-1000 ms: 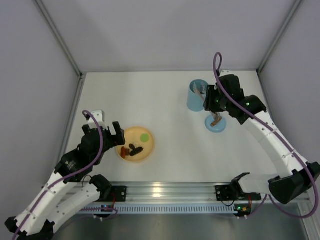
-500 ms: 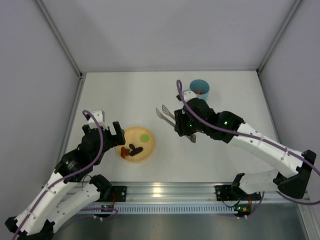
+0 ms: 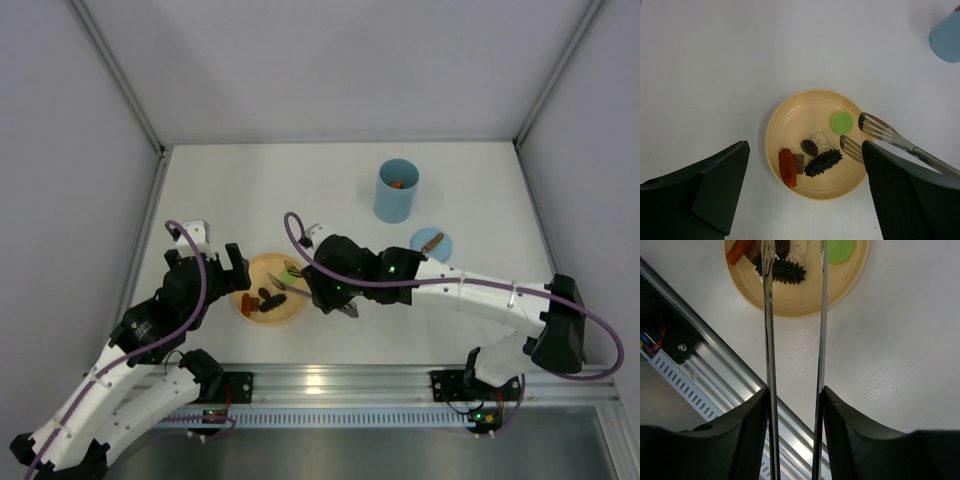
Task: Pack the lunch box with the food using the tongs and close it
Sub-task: Pick up the fake food from the plate.
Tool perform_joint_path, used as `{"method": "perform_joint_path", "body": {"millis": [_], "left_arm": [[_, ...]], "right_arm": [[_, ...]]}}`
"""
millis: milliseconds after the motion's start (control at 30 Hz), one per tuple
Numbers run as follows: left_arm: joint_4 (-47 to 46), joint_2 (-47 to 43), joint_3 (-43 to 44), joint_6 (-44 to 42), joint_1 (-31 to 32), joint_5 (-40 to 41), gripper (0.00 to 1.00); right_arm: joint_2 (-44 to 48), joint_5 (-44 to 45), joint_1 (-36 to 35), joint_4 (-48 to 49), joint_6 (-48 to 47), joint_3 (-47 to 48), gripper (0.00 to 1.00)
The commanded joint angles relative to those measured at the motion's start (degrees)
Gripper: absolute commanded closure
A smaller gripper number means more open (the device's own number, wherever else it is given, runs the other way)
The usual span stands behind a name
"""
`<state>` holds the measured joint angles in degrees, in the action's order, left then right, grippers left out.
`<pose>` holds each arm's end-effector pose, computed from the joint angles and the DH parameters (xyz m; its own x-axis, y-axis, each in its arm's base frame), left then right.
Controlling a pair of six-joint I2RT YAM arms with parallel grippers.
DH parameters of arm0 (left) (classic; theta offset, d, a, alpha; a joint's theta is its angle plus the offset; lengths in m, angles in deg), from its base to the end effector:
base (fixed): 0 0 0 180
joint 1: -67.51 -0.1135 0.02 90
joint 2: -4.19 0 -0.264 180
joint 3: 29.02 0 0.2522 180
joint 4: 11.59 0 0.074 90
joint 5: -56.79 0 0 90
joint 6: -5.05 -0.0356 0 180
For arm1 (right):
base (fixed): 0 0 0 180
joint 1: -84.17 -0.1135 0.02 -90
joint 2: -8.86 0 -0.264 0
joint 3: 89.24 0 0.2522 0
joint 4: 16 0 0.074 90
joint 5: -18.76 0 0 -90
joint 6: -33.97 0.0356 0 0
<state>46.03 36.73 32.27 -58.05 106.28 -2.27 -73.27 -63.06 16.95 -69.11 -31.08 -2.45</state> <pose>0.0973 -0.0547 0.3263 -0.4199 -0.1605 -0.8933 -0.0044 0.9846 -0.1748 0.1238 0.2817 0.3138 -0.6323 -0.4272 -0.6463 -0.6721 0.7174 0.1832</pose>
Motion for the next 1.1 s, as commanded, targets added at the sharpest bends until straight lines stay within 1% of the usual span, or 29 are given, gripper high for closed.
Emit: {"method": "perform_joint_path", "body": {"millis": [0,367,633,1067], "left_arm": [[-0.7,0.2,0.1,0.2,0.3,0.7,0.01],[-0.7,0.2,0.0,0.2,0.3,0.7,0.01],[-0.6,0.2,0.0,0.2,0.3,0.7,0.01],[-0.7,0.2,0.0,0.1,0.3,0.6,0.01]], "right_arm": [[-2.5,-1.6,-2.1,4.9,-1.5,1.4,0.56],[-6.4,-3.4,-4.3,6.5,-3.9,1.0,0.55],[-8.9,-4.1,-4.8,6.5,-5.8,1.7,0.52],[-9.2,-0.2,-4.8,3.7,-6.5,3.5,0.50]]}}
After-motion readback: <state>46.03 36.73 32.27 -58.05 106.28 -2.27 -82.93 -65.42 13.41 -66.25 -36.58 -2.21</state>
